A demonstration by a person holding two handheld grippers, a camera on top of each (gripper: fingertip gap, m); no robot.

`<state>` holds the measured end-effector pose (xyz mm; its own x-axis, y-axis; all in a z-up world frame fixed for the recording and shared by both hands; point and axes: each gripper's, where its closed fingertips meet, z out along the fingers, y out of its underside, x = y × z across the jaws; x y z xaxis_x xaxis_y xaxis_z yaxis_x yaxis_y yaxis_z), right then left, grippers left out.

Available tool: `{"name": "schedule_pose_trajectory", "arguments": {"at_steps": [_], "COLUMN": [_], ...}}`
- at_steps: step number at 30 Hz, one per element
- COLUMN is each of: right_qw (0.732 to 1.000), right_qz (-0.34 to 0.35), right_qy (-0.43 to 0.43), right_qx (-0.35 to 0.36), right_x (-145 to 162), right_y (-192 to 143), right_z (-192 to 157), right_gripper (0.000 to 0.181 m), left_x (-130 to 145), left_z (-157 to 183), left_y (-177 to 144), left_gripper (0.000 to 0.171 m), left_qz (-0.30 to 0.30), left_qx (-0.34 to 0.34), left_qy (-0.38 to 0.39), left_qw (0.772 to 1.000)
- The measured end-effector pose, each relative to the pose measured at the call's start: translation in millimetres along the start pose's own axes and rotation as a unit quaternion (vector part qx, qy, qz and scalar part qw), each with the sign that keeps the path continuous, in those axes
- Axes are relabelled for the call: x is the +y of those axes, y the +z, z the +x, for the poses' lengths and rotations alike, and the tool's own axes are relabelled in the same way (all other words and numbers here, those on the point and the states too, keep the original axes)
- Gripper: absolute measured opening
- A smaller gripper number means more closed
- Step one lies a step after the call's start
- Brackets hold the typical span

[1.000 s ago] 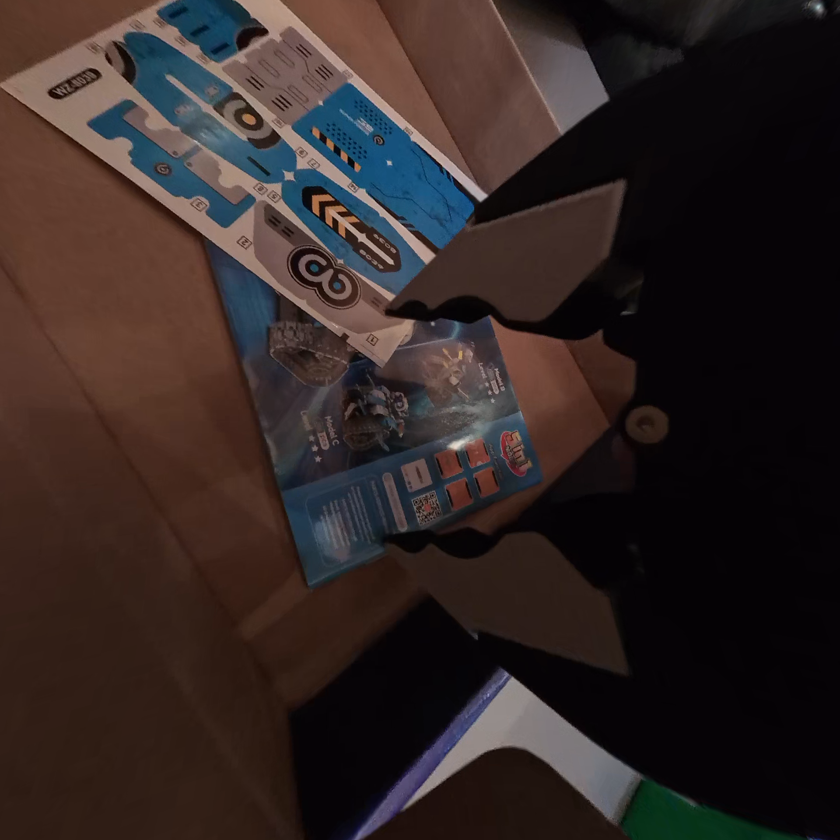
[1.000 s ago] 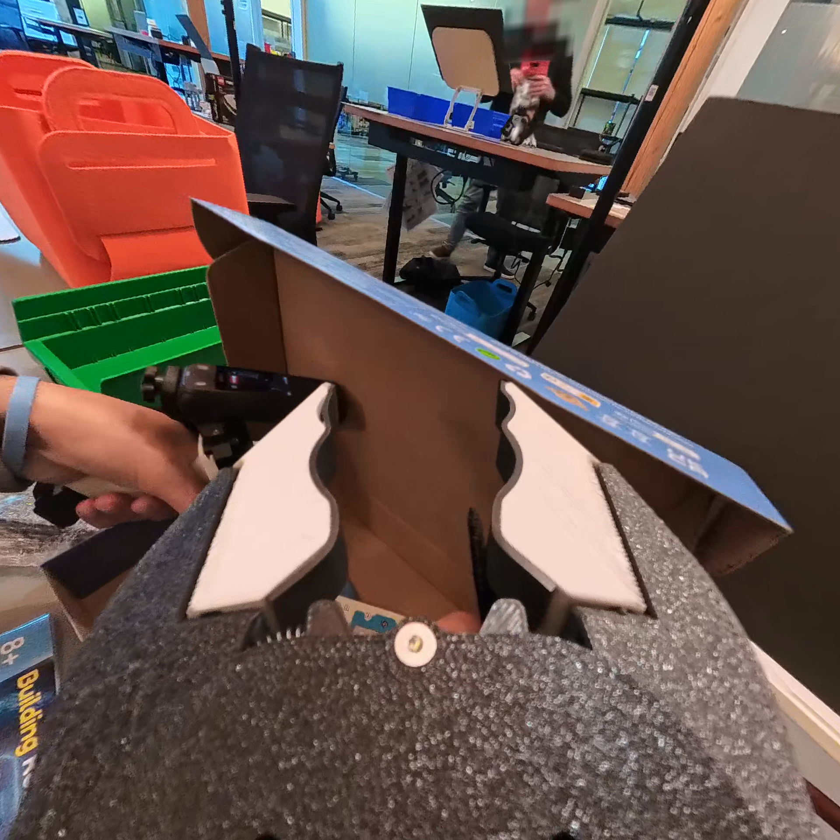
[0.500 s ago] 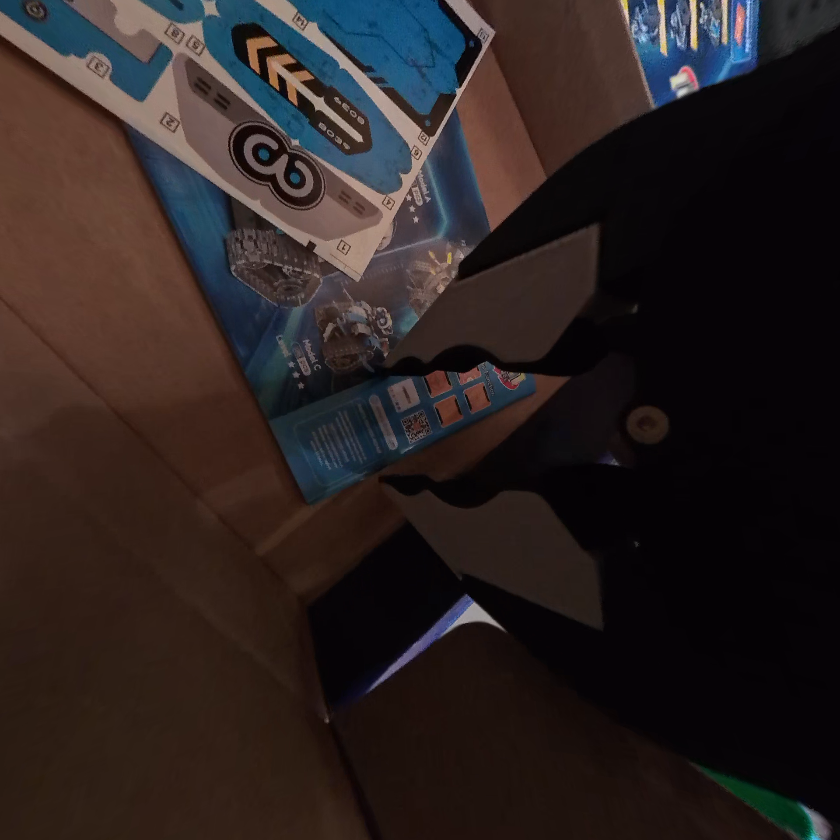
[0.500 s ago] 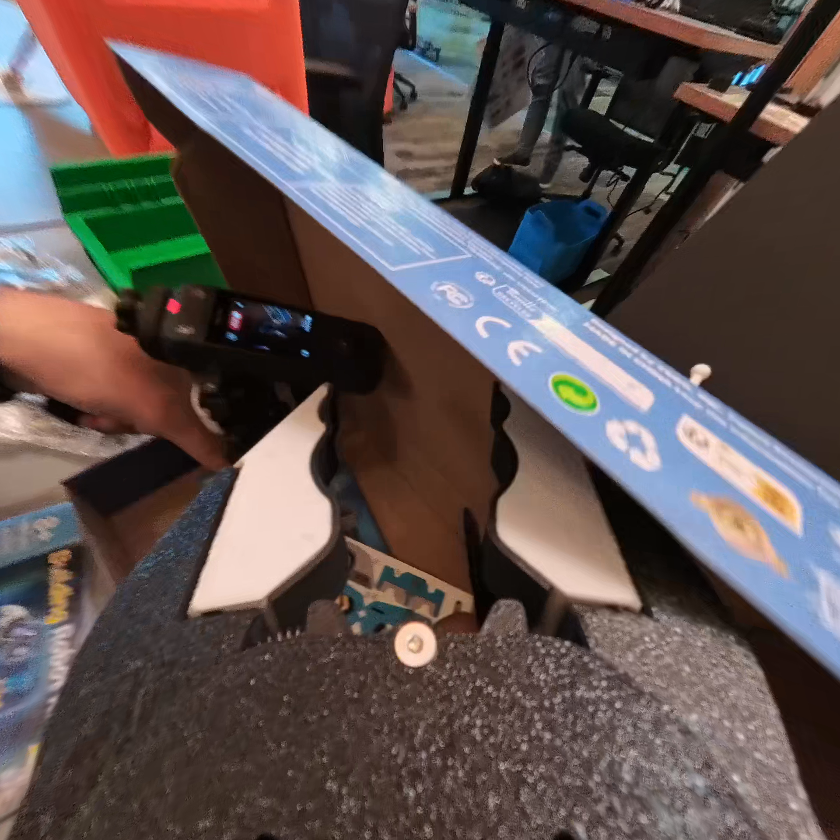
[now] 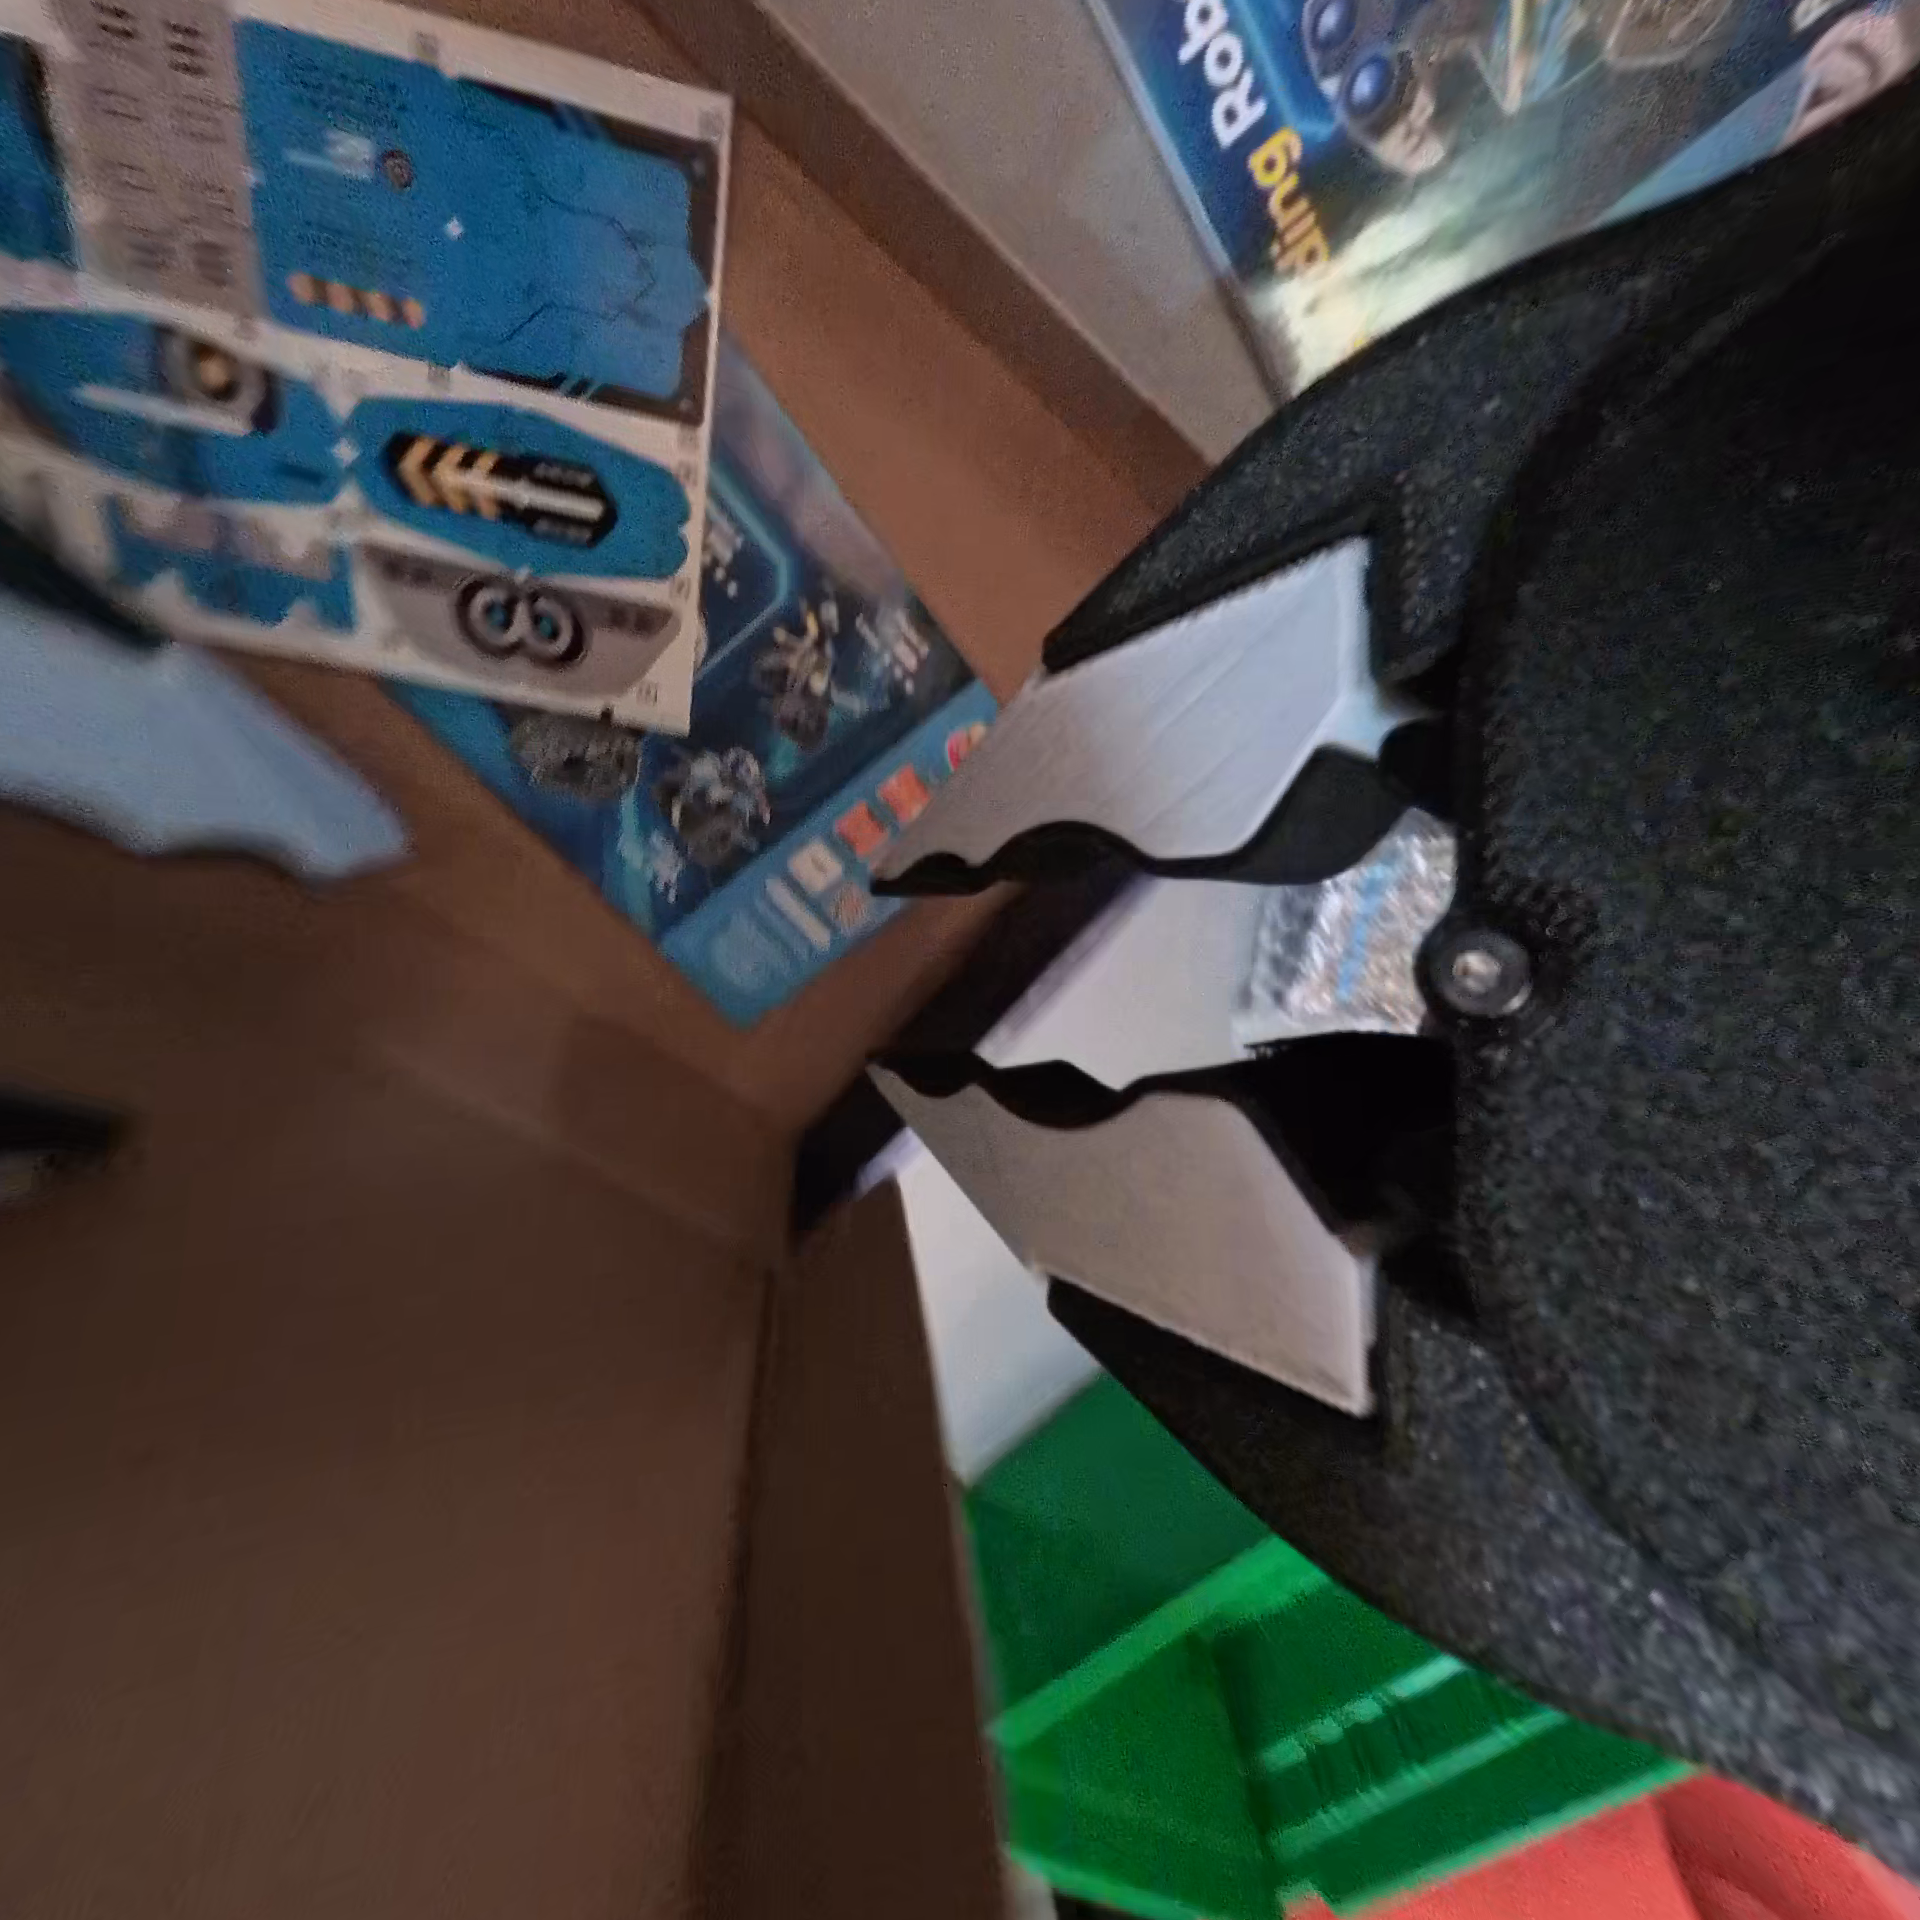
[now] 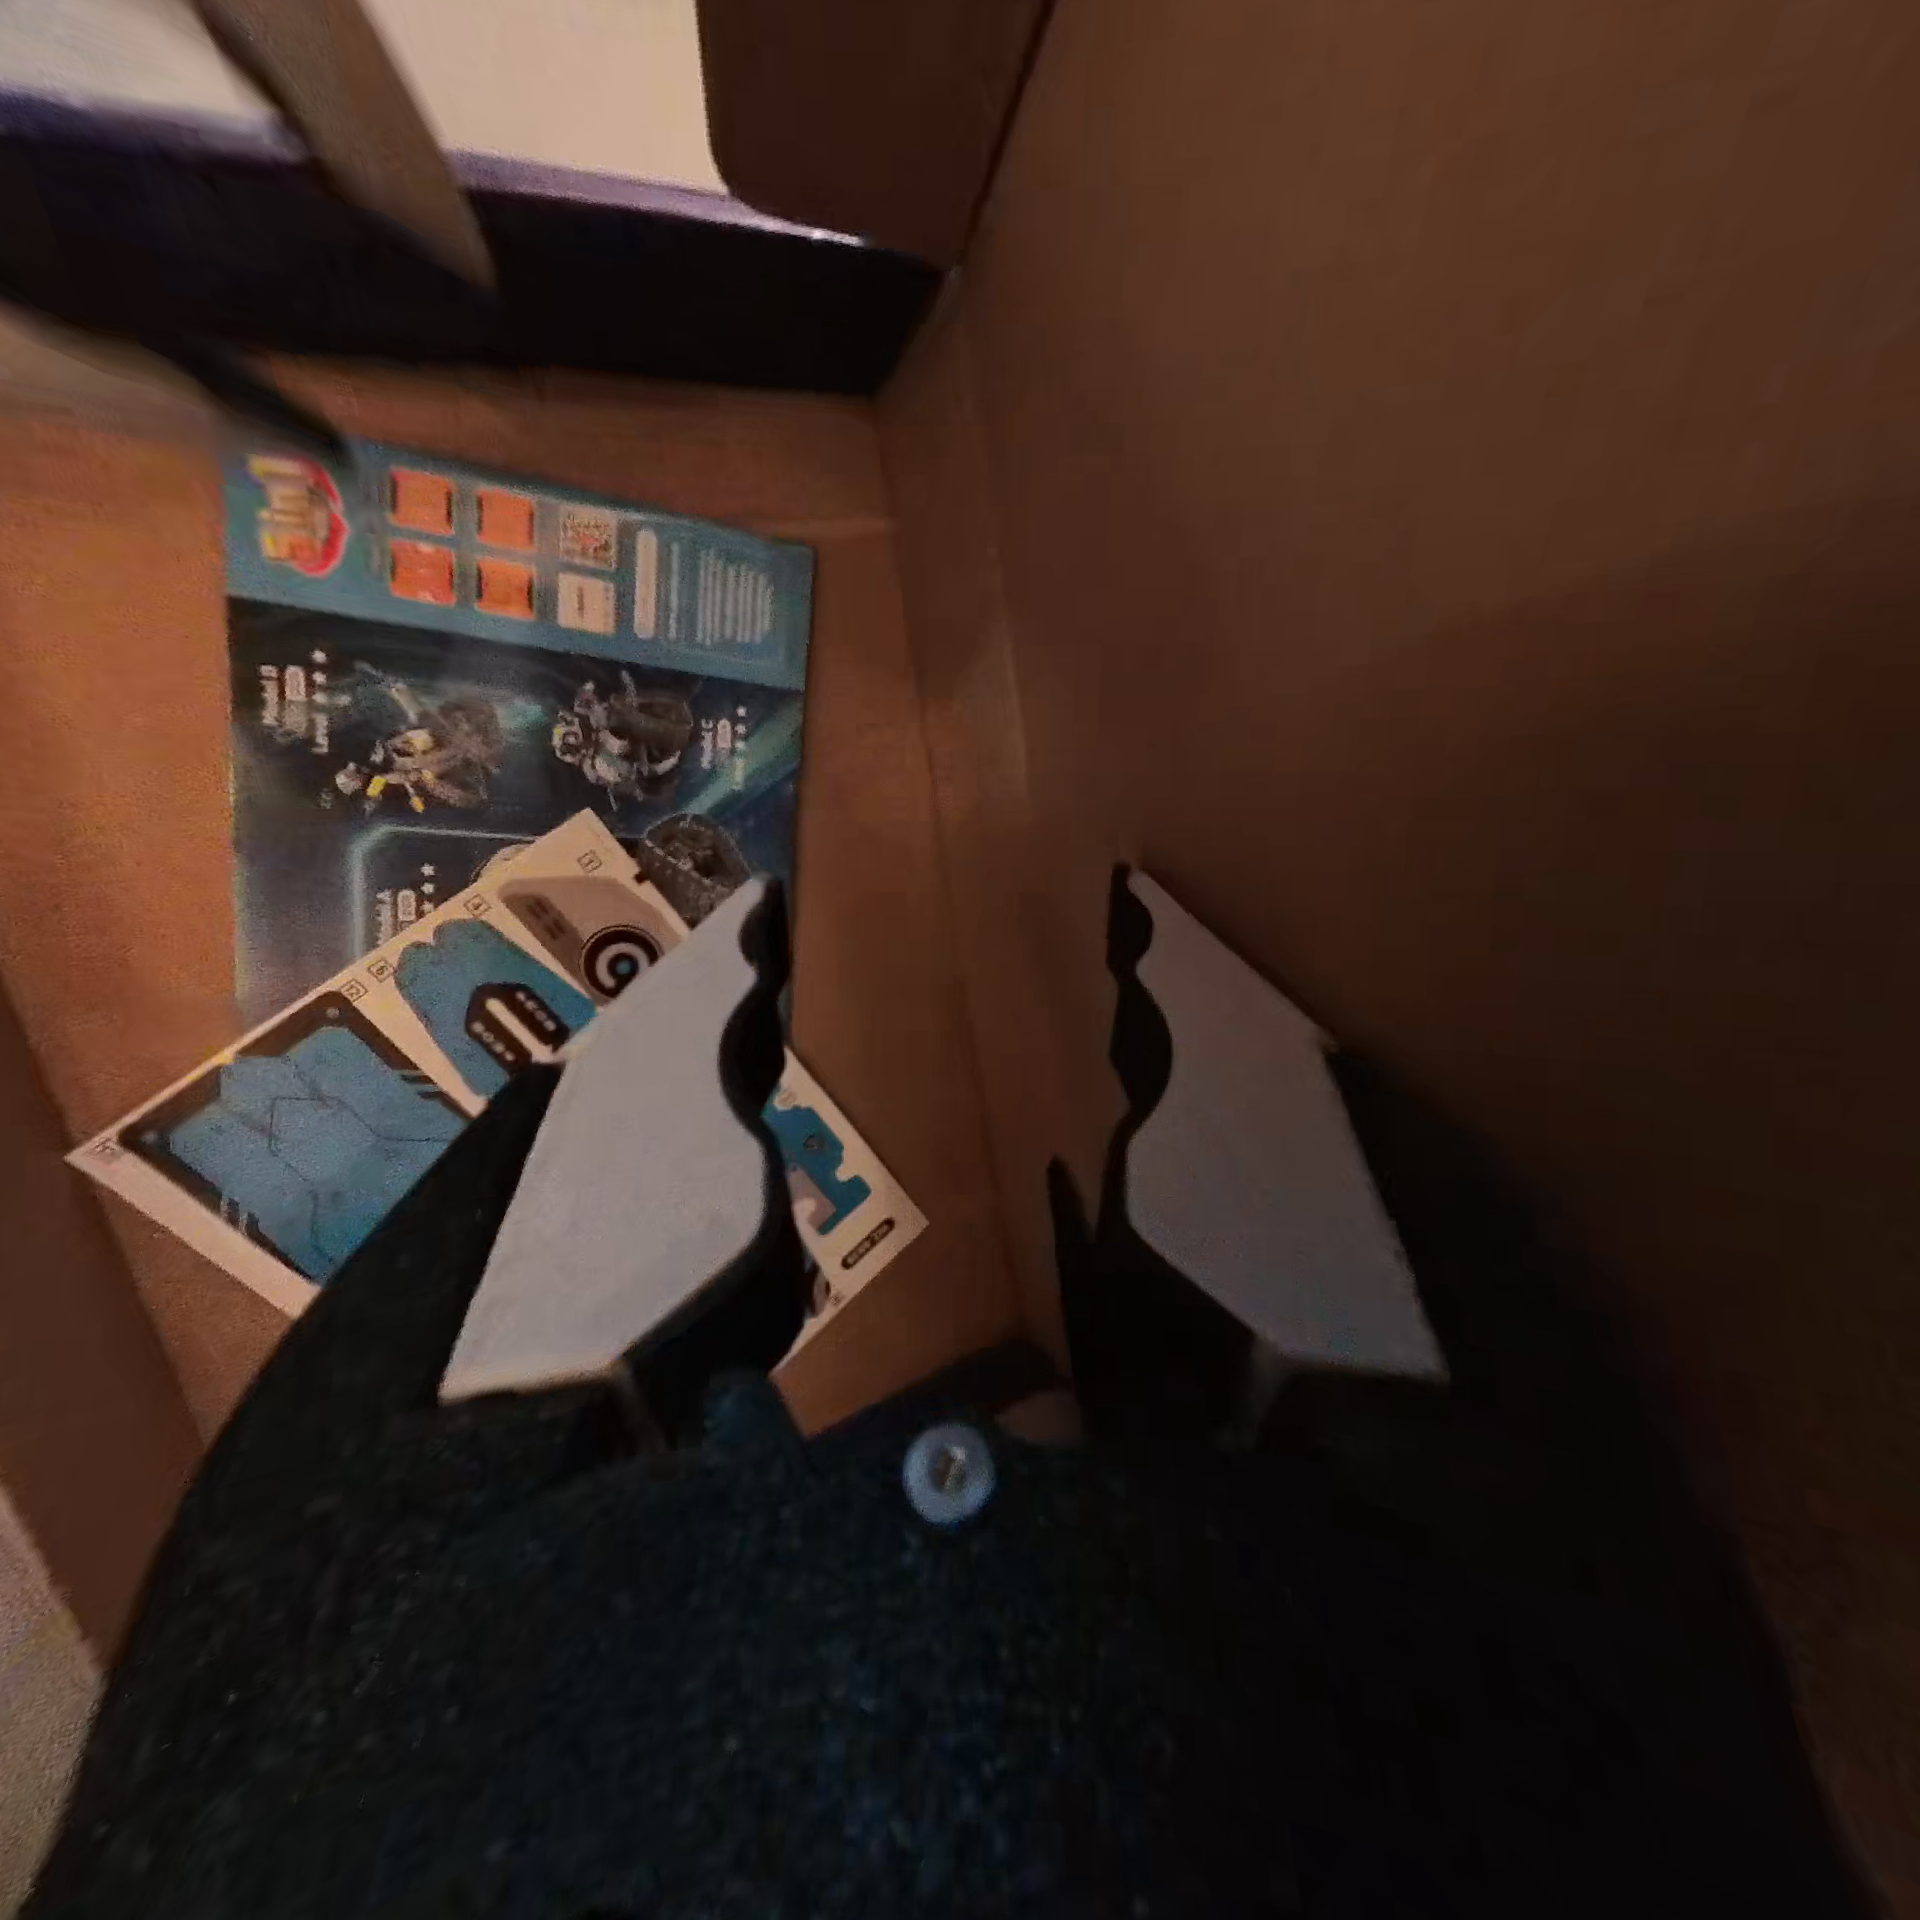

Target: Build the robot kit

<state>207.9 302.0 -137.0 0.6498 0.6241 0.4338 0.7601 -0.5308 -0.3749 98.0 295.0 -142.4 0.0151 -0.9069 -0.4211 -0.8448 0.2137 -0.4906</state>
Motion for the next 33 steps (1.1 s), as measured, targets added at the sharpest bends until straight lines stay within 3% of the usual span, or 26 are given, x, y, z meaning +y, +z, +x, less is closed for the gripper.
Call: {"name": "schedule_pose_trajectory", "arguments": {"at_steps": [2,5,7,9,10,14,17,18,20,22,25,27,28,30,33], "right_qw": [1.0,1.0,0.999,0.998,0.998,0.998,0.998,0.998,0.998,0.998,0.995,0.988,0.978,0.958,0.941], "right_qz": [-0.013,0.008,-0.006,-0.009,-0.002,0.02,0.027,0.032,0.047,0.055,0.018,0.014,0.049,0.068,0.08], "right_qy": [-0.013,0.002,-0.025,-0.038,-0.04,-0.04,-0.044,-0.046,-0.043,-0.024,0.008,0.061,0.1,0.157,0.193], "right_qx": [0.015,0.009,0.035,0.039,0.04,0.038,0.03,0.03,0.018,-0.029,-0.094,-0.141,-0.176,-0.228,-0.265], "right_x": [3,-7,-6,-9,-12,-25,-28,-29,-30,-26,-1,10,3,1,1], "right_y": [0,-5,-7,-12,-15,-26,-26,-25,-21,-4,43,67,67,65,62], "right_z": [3,2,7,6,6,6,1,0,-8,-29,-60,-71,-74,-77,-83], "right_gripper": [0.055,0.053,0.051,0.052,0.052,0.051,0.051,0.051,0.049,0.05,0.06,0.061,0.058,0.06,0.064], "left_x": [-9,-23,-14,-10,-13,-44,-59,-63,-70,-75,-81,-81,-80,-80,-83], "left_z": [-28,-40,-63,-89,-100,-101,-96,-90,-92,-99,-110,-125,-131,-136,-141], "left_y": [-35,-96,-114,-114,-110,-73,-41,-36,-31,-34,-40,-38,-37,-33,-26], "left_gripper": [0.036,0.036,0.054,0.089,0.095,0.103,0.083,0.063,0.059,0.056,0.051,0.029,0.022,0.015,0.01], "left_qz": [0.077,0.243,0.293,0.32,0.335,0.356,0.346,0.351,0.362,0.373,0.372,0.369,0.37,0.379,0.362], "left_qx": [-0.032,0.028,-0.006,-0.042,-0.043,0.101,0.156,0.172,0.173,0.187,0.254,0.249,0.244,0.232,0.177], "left_qy": [-0.066,-0.163,-0.199,-0.21,-0.206,-0.171,-0.145,-0.129,-0.132,-0.173,-0.264,-0.311,-0.324,-0.321,-0.303], "left_qw": [0.994,0.956,0.935,0.923,0.919,0.913,0.914,0.911,0.906,0.892,0.853,0.84,0.836,0.837,0.864]}}
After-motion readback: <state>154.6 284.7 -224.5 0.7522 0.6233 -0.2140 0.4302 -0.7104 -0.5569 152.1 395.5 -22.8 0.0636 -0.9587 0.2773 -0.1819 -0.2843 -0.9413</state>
